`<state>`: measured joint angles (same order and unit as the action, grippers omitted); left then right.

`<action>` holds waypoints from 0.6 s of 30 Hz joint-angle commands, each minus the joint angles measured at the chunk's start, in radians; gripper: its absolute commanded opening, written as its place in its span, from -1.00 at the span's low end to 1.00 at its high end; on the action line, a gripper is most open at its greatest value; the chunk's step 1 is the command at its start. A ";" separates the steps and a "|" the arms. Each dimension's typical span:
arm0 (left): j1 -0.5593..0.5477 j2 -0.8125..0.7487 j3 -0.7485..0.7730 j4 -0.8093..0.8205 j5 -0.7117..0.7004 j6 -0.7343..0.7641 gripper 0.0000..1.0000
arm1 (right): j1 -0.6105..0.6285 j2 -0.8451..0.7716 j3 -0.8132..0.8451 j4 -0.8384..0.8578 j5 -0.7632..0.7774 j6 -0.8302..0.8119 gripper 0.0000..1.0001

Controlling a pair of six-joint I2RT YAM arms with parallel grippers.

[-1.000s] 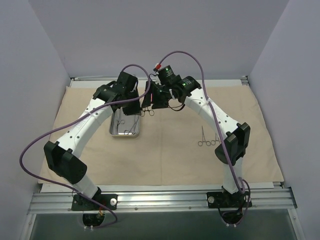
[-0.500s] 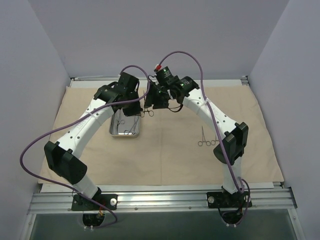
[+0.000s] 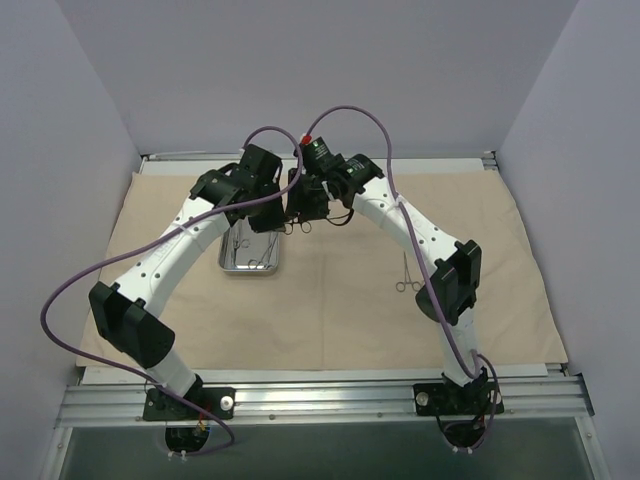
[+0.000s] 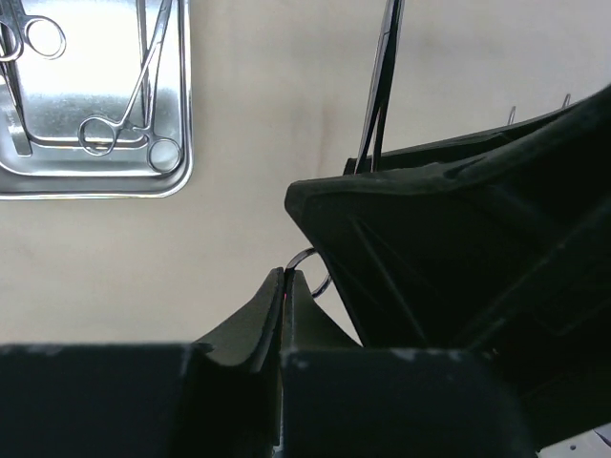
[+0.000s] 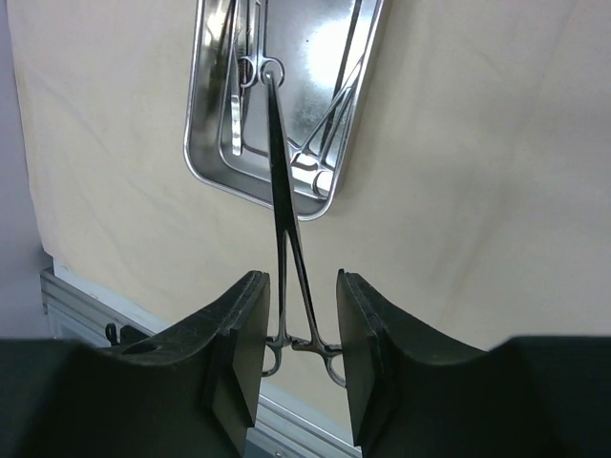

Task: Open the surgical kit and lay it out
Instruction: Place the medical item in the surgical kit.

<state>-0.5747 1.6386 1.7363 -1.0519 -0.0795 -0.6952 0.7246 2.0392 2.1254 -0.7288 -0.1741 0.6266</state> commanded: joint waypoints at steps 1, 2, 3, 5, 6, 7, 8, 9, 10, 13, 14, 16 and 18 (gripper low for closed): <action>-0.010 0.018 0.052 -0.016 -0.013 0.006 -0.95 | 0.027 0.015 0.059 -0.043 0.047 -0.011 -0.32; -0.010 0.026 0.054 -0.019 -0.013 0.006 -0.95 | 0.027 0.016 0.061 -0.044 0.051 -0.011 -0.33; -0.013 0.027 0.055 -0.020 -0.013 0.008 -0.95 | 0.030 0.022 0.064 -0.053 0.056 -0.011 -0.35; -0.016 0.036 0.063 -0.029 -0.014 0.010 -0.95 | 0.036 0.030 0.079 -0.064 0.065 -0.016 -0.35; -0.019 0.041 0.066 -0.033 -0.017 0.011 -0.95 | 0.039 0.039 0.088 -0.081 0.079 -0.022 -0.36; -0.020 0.043 0.071 -0.039 -0.017 0.011 -0.95 | 0.041 0.044 0.103 -0.089 0.085 -0.024 -0.38; -0.019 0.046 0.072 -0.040 -0.016 0.014 -0.95 | 0.044 0.047 0.108 -0.093 0.088 -0.025 -0.38; -0.020 0.046 0.072 -0.039 -0.014 0.014 -0.95 | 0.045 0.050 0.111 -0.098 0.093 -0.027 -0.45; -0.020 0.044 0.072 -0.036 -0.014 0.016 -0.95 | 0.047 0.052 0.110 -0.100 0.094 -0.028 -0.51; -0.020 0.043 0.075 -0.034 -0.011 0.022 -0.95 | 0.049 0.056 0.108 -0.104 0.102 -0.030 -0.73; -0.019 0.043 0.077 -0.031 -0.009 0.022 -0.95 | 0.049 0.056 0.102 -0.104 0.101 -0.030 -0.78; -0.020 0.033 0.074 -0.022 -0.002 0.022 -0.95 | 0.050 0.055 0.091 -0.093 0.088 -0.031 -0.85; -0.019 0.026 0.066 -0.014 0.000 0.026 -0.94 | 0.049 0.044 0.064 -0.071 0.076 -0.030 -0.96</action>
<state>-0.5838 1.6817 1.7588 -1.0893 -0.0891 -0.6842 0.7555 2.0888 2.1933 -0.7982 -0.1043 0.6014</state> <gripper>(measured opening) 0.028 0.187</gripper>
